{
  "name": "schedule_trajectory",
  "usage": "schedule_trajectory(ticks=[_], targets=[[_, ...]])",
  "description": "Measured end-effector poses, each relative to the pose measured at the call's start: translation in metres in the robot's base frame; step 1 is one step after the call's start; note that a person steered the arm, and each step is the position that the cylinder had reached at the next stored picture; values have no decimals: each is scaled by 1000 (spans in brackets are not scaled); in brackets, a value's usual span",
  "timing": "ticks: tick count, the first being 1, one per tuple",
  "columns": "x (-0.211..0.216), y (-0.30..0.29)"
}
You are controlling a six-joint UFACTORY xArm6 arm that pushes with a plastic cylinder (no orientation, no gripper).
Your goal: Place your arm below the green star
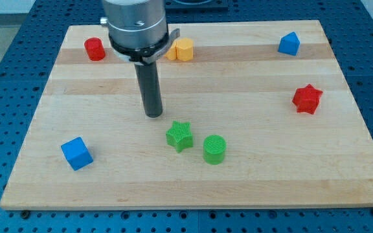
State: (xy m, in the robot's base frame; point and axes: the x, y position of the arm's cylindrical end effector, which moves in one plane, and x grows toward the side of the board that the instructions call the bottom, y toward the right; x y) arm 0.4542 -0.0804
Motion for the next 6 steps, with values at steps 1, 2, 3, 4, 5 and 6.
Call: schedule_trajectory(ticks=[1, 2, 3, 4, 5, 6], targets=[[22, -4], [47, -7], [78, -6], [78, -5], [102, 31], [102, 33]])
